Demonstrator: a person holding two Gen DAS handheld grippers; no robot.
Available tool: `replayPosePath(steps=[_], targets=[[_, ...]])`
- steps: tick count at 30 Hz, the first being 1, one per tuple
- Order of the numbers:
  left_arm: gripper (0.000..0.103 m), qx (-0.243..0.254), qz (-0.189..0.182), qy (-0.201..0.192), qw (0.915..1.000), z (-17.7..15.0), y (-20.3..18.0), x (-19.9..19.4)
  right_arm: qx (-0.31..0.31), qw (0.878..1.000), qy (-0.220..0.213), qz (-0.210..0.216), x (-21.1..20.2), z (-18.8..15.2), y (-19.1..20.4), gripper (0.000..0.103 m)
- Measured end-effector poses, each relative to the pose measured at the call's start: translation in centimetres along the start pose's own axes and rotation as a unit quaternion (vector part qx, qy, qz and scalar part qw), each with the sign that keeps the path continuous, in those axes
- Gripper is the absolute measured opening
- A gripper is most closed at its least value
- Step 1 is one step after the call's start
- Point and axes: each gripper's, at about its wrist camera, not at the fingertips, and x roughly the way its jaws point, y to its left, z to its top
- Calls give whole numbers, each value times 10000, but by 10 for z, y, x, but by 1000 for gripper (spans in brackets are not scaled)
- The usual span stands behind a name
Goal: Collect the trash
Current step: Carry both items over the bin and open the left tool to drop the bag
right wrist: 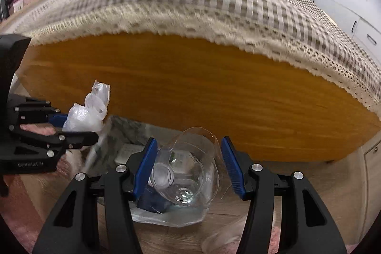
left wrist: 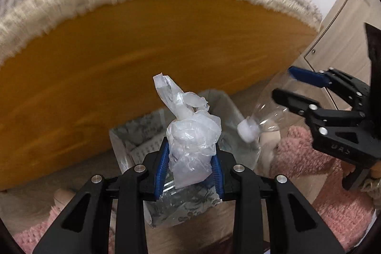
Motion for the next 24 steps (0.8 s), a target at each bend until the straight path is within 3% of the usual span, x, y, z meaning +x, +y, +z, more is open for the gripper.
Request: replayPosePath(steps=[8, 12, 18, 20, 24], targets=[[32, -515, -24, 728, 9960, -4, 16, 46, -264, 9978, 604, -113, 36, -19, 10, 55], [33, -460, 34, 651, 9968, -1, 11, 42, -385, 9967, 687, -202, 42, -20, 12, 55], [60, -681, 31, 725, 9950, -3, 16, 41, -408, 9952, 812, -351, 53, -23, 13, 55], [73, -760, 119, 708, 9945, -3, 22, 39, -463, 9947, 826, -392, 56, -24, 16, 55], [77, -979, 386, 782, 9914, -7, 33, 39, -588, 9931, 886, -498, 67, -28, 21, 55]])
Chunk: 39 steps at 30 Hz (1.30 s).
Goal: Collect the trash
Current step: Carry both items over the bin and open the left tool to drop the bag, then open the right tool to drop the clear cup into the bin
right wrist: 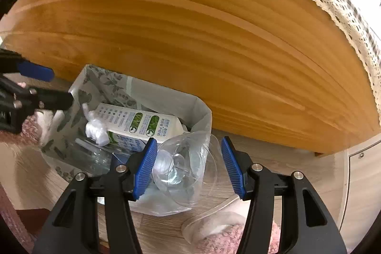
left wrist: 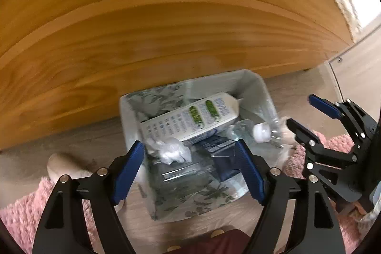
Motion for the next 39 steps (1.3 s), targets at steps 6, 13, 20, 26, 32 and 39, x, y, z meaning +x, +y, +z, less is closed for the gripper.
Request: replayPosePath(steps=[6, 13, 20, 26, 32, 39], targets=[[80, -333, 80, 221, 9992, -5, 18, 6, -162, 9994, 269, -157, 19, -2, 5, 55], [83, -388, 81, 292, 9988, -7, 20, 9, -255, 9983, 453, -251, 37, -3, 10, 56], [83, -369, 139, 329, 9987, -7, 20, 12, -309, 9960, 803, -250, 51, -5, 10, 61], [83, -380, 151, 361, 9985, -7, 21, 15, -211, 9959, 856, -193, 53, -7, 8, 69], [83, -377, 148, 362, 9985, -8, 21, 15, -76, 9958, 894, -183, 56, -7, 5, 78], [83, -393, 122, 388, 9984, -8, 20, 16, 103, 9938, 1108, -7, 60, -9, 3, 85]])
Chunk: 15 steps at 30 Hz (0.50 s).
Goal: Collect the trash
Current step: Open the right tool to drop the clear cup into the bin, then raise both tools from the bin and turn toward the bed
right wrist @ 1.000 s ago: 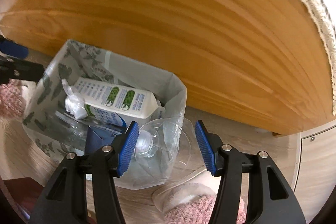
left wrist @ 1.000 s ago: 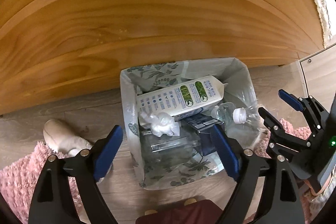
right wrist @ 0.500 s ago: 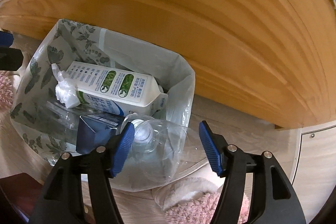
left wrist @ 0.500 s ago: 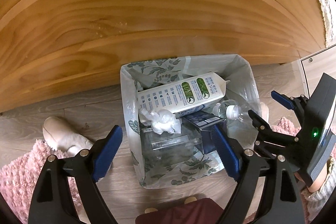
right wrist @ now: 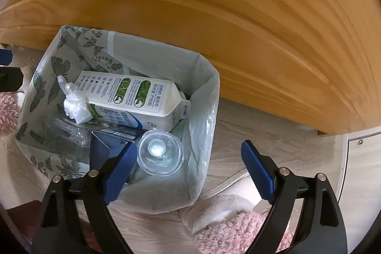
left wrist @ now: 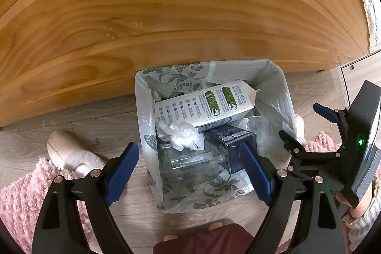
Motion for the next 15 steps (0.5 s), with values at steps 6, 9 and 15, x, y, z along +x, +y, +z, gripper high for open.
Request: replayPosePath(steps=[6, 9, 15], targets=[[83, 4, 4, 15, 10000, 0, 0, 1, 253, 9993, 15, 274, -1, 1, -2, 95], [86, -8, 22, 21, 10000, -1, 0, 3, 276, 9991, 4, 315, -2, 2, -1, 95], [96, 36, 64, 11, 10000, -1, 0, 3, 265, 9990, 5, 348, -4, 1, 0, 95]])
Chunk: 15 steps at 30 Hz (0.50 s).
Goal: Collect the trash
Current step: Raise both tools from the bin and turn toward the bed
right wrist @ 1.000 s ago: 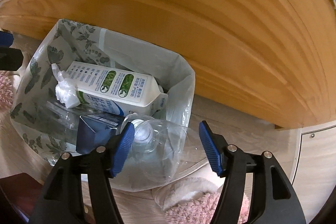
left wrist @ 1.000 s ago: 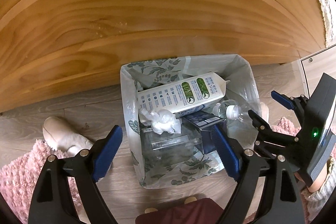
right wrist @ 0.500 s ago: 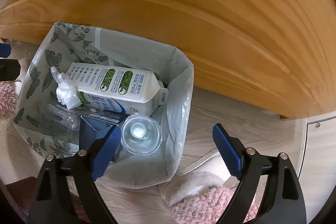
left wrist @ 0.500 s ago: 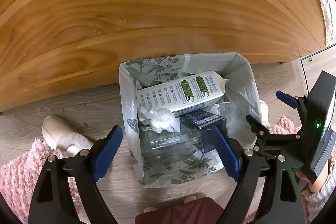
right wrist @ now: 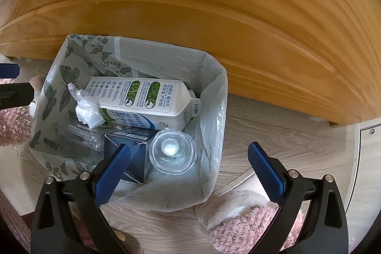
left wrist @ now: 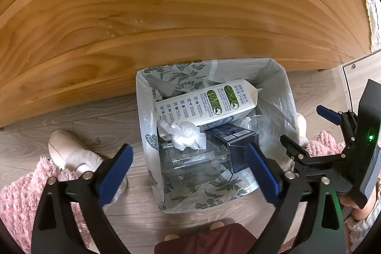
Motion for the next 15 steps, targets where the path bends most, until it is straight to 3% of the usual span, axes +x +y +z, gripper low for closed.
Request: replayPosePath(steps=[15], targets=[[95, 106, -6, -30, 9999, 0, -2, -1, 32, 10000, -61, -36, -8, -1, -6, 95]])
